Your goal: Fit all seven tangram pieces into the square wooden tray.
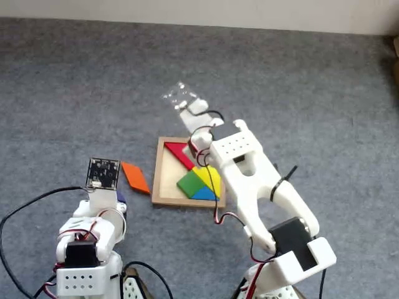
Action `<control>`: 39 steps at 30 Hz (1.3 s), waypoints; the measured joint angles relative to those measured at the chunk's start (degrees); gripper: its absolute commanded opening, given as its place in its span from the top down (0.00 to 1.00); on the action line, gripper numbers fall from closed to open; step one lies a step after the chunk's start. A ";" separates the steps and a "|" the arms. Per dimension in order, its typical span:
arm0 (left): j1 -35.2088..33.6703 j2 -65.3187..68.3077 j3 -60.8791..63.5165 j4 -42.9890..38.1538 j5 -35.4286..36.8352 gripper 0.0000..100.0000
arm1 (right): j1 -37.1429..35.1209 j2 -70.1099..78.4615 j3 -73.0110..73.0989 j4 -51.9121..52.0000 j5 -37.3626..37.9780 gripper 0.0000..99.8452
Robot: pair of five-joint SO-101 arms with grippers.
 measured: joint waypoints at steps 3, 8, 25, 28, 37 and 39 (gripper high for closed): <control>0.00 0.00 0.00 0.00 0.00 0.97 | 0.97 1.41 1.58 -6.86 0.00 0.99; 0.00 0.00 0.00 0.00 0.00 0.97 | 2.46 7.12 1.58 -10.37 -0.18 0.99; 0.00 0.00 0.00 0.00 0.00 0.97 | 2.46 5.10 1.67 -5.80 -0.09 0.99; 0.00 0.00 0.00 0.00 0.00 0.97 | 2.46 0.44 1.67 -2.11 -0.09 0.99; 0.00 0.00 0.00 0.00 0.00 0.97 | 3.60 -4.48 1.67 8.79 -0.09 0.99; 0.00 0.00 0.00 0.00 0.00 0.97 | 3.69 -4.48 1.67 10.81 -0.09 0.99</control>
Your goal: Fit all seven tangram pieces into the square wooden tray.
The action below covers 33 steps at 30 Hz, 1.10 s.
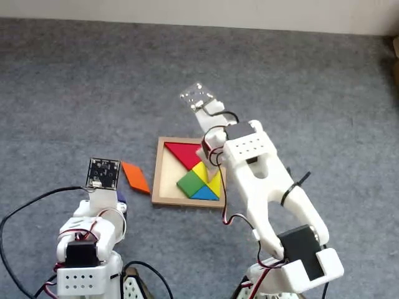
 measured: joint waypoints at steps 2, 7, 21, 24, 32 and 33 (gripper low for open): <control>0.00 0.00 0.00 0.00 0.00 0.97 | 0.00 0.44 0.00 0.70 0.00 0.99; 0.00 0.00 0.00 0.00 0.00 0.97 | 0.00 5.19 0.00 1.32 0.00 0.99; 0.00 0.00 0.00 0.00 0.00 0.97 | -5.36 8.26 -0.26 1.23 0.00 0.99; 0.00 0.00 0.00 0.00 0.00 0.97 | -7.30 8.44 -0.79 1.23 0.00 0.99; 0.00 0.00 0.00 0.00 0.00 0.97 | -10.99 8.97 -2.02 -1.93 0.00 0.99; 0.00 0.00 0.00 0.00 0.00 0.97 | -11.43 8.97 -2.02 -3.25 0.00 0.99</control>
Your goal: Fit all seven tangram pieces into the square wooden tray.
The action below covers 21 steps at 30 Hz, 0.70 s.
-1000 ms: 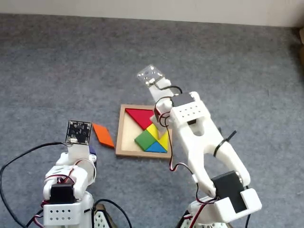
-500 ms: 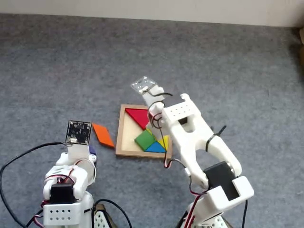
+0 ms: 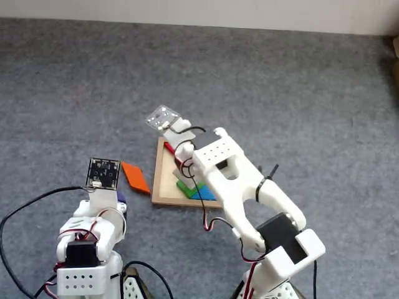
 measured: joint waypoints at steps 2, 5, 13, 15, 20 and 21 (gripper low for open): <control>0.00 0.00 0.00 0.00 0.00 0.97 | -0.79 0.53 0.00 -1.85 0.00 0.99; 0.00 0.00 0.00 0.00 0.00 0.97 | -1.41 2.20 0.09 -2.73 0.00 0.99; 0.00 0.00 0.00 0.00 0.00 0.97 | -1.76 5.89 -1.23 -2.90 0.00 0.99; 0.00 0.00 0.00 0.00 0.00 0.97 | -1.76 5.71 -1.23 -2.90 0.00 0.99; 0.00 0.00 0.00 0.00 0.00 0.97 | -2.02 0.97 -0.62 -2.90 0.00 0.99; 0.00 0.00 0.00 0.00 0.00 0.97 | -2.02 -0.44 0.09 -2.90 0.00 0.99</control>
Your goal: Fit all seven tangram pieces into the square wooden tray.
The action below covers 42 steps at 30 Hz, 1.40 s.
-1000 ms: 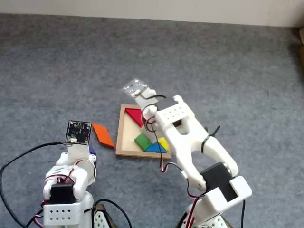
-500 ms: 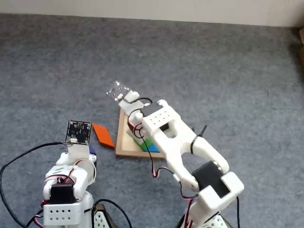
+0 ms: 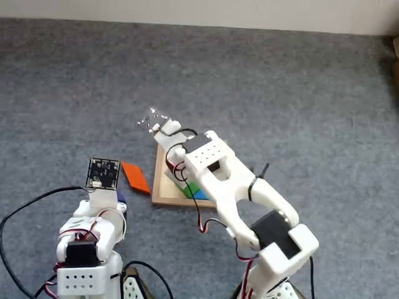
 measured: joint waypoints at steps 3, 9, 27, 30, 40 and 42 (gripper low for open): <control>0.00 0.00 0.00 0.00 0.00 0.97 | -0.09 -2.02 1.23 -0.97 0.00 0.99; 0.00 0.00 0.00 0.00 0.00 0.97 | -0.18 -1.49 4.92 -9.23 0.00 0.99; 0.00 0.00 0.00 0.00 0.00 0.97 | 4.66 2.64 3.87 -1.41 -0.18 0.99; 0.00 0.00 0.00 0.00 0.00 0.97 | 5.01 1.14 4.57 -1.05 -0.18 0.99; 0.00 0.00 0.00 0.00 0.00 0.97 | 8.09 -24.18 16.97 0.18 0.00 0.99; 0.00 0.00 0.00 0.00 0.00 0.97 | 8.62 -31.30 20.92 0.18 0.00 0.99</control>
